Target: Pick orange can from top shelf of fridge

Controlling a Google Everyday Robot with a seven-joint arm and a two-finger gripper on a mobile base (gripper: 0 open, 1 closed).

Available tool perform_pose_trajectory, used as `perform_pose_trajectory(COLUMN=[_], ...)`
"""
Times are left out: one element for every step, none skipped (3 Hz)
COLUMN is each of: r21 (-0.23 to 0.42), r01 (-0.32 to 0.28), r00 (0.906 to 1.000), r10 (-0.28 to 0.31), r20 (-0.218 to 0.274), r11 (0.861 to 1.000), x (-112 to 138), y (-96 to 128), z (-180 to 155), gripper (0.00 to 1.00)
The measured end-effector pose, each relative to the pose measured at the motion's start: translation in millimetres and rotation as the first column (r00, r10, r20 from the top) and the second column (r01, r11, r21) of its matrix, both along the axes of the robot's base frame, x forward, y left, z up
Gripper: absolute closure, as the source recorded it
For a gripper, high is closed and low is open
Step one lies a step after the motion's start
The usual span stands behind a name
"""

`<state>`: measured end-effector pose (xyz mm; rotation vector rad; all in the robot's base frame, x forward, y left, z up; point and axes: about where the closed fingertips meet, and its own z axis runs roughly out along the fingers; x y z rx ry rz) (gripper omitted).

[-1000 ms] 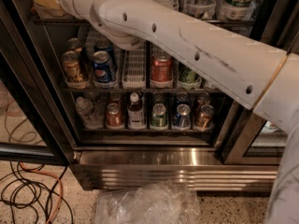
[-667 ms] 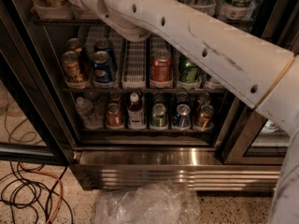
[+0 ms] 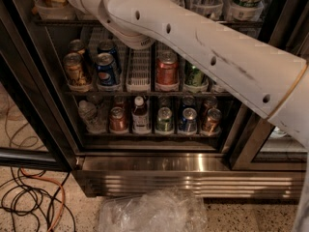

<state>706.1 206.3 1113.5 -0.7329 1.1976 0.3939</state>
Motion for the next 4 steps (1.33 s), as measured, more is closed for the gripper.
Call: perform_pose_trajectory(r21=[0.005, 0.003, -0.013, -0.008], r01=[0.020, 0.022, 0.046, 0.037], r00=[0.9995, 0.9993, 0.9982, 0.9988], r10=[-0.020, -0.021, -0.047, -0.037], r20=[-0.024, -0.031, -0.038, -0.030], r11=[1.000, 1.000, 0.999, 0.999], x=[-8, -9, -12, -13], y=[-9, -10, -21, -17], z=[-5, -6, -8, -4], gripper=[1.00, 1.00, 1.00, 1.00])
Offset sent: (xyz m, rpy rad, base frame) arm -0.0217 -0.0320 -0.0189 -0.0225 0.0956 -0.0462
